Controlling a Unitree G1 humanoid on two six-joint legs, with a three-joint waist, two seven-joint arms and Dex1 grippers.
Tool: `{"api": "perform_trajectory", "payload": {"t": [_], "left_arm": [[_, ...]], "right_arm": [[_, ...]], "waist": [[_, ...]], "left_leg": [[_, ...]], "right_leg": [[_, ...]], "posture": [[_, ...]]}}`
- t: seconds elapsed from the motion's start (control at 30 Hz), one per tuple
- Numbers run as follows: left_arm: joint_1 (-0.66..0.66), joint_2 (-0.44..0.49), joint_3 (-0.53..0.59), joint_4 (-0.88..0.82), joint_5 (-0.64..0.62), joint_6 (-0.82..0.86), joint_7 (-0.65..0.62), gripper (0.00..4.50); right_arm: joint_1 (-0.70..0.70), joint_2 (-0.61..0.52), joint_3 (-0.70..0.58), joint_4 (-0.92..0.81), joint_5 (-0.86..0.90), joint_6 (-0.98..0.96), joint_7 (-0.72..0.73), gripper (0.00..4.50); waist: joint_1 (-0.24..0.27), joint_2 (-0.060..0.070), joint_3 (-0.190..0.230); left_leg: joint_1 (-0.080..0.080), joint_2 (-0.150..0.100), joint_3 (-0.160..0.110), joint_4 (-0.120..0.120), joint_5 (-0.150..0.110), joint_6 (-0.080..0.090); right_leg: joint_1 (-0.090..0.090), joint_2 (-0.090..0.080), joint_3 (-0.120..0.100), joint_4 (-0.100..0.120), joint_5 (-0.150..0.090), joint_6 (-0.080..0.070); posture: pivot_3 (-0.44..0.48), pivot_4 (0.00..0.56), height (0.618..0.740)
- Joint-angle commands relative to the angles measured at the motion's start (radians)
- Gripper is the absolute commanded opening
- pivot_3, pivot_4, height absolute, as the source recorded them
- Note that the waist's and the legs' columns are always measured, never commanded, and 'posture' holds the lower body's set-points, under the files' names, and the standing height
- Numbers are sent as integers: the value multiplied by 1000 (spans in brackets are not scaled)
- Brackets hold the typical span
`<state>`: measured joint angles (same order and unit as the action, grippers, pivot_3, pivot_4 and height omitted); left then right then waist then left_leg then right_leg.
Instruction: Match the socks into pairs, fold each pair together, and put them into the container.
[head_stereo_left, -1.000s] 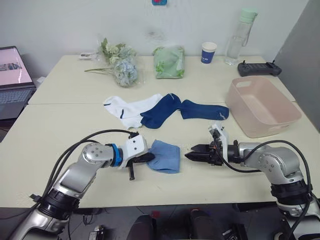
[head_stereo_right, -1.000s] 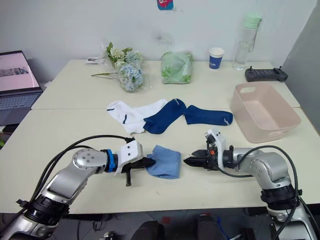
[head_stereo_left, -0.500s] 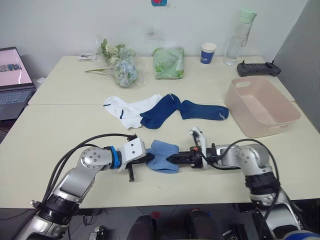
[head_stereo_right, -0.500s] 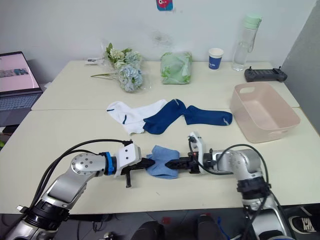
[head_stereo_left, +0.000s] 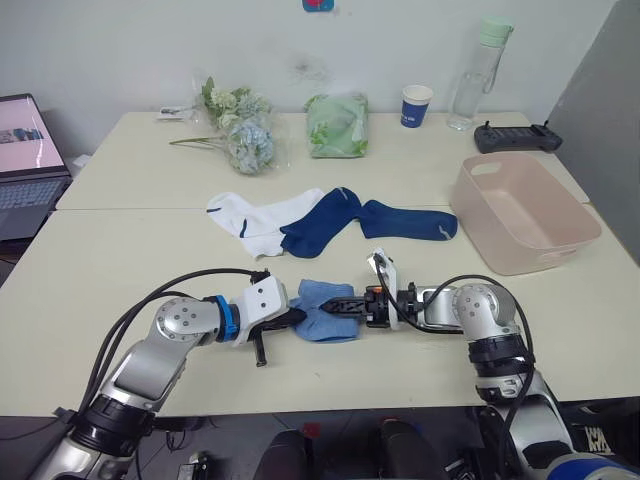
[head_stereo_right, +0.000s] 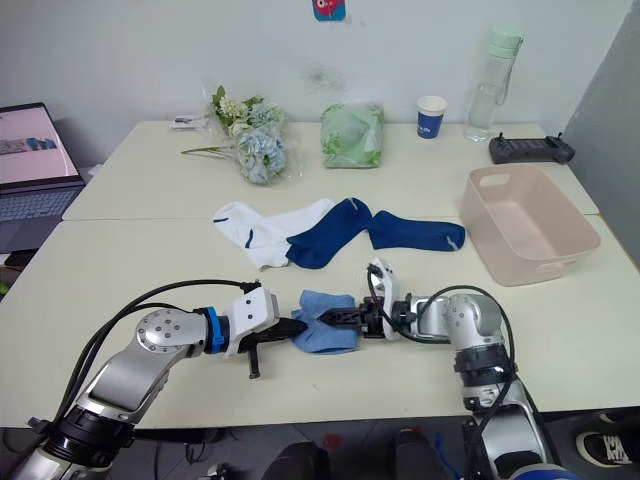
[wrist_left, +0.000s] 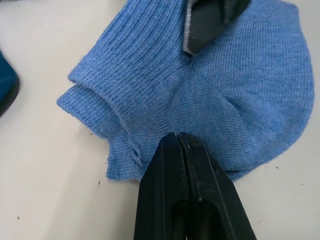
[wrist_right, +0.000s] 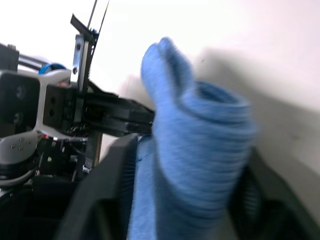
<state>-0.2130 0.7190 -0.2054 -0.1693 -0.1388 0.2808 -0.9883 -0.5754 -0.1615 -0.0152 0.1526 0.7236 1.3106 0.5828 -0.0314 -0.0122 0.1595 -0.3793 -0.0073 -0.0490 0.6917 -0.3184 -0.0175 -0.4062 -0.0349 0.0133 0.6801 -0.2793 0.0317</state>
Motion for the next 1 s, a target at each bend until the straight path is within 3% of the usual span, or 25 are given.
{"api": "perform_trajectory", "payload": {"t": [0.03,0.13,0.17,0.33,0.43,0.57,0.63,0.7,0.8,1.0], "left_arm": [[-7,-18,14,-19,-32,17,-8,0],[-28,-42,52,-46,-104,54,-19,0],[-38,-46,66,-54,-126,61,-24,0],[-164,-30,182,-119,-342,272,-48,1479],[-290,-64,233,-131,-437,382,10,2513],[-477,-197,261,-119,-496,457,164,3787],[-552,-258,234,-88,-464,436,218,4445],[-631,-325,187,-32,-411,386,256,4479],[-698,-396,150,46,-356,315,281,4479],[-762,-526,84,160,-273,200,310,4479]], "right_arm": [[-7,-4,-28,-43,18,-9,0,1111],[-8,-2,-47,-74,38,16,-10,46],[-12,-4,-53,-84,42,23,-12,16],[-47,-89,-142,-194,78,61,-25,0],[-127,-140,-285,-241,123,105,-85,0],[-246,-278,-390,-270,92,79,-152,0],[-266,-408,-347,-265,11,-20,-124,0],[-270,-584,-253,-229,-133,-202,-61,0],[-282,-738,-127,-136,-306,-451,21,0],[-344,-861,78,176,-663,-1010,81,0]], "waist": [[0,0,0],[0,0,0],[0,0,0],[5,0,1],[4,0,1],[7,1,2],[5,0,2],[11,0,3],[10,0,3],[-5,0,4]], "left_leg": [[0,0,0,0,0,0],[0,0,0,0,0,0],[0,0,0,0,0,0],[-4,0,-1,1,0,0],[-4,-1,0,2,0,0],[-4,-2,-1,2,0,0],[-5,-1,-1,1,0,0],[-6,-2,0,1,0,0],[-5,-5,2,2,0,0],[-1,-2,9,1,0,0]], "right_leg": [[0,0,0,0,0,0],[0,0,0,0,0,0],[0,0,0,0,0,0],[-2,-1,-1,0,0,0],[-1,-1,-1,0,0,0],[-1,0,-2,-1,0,0],[-1,-1,-1,-2,0,0],[-2,-1,-1,-2,0,0],[-1,0,0,-3,-1,2],[-1,-1,4,-1,-1,2]], "posture": [[0,150,740],[0,150,740],[0,150,740],[0,150,740],[0,150,740],[0,150,740],[0,150,740],[0,150,740],[0,150,740],[0,150,740]]}}
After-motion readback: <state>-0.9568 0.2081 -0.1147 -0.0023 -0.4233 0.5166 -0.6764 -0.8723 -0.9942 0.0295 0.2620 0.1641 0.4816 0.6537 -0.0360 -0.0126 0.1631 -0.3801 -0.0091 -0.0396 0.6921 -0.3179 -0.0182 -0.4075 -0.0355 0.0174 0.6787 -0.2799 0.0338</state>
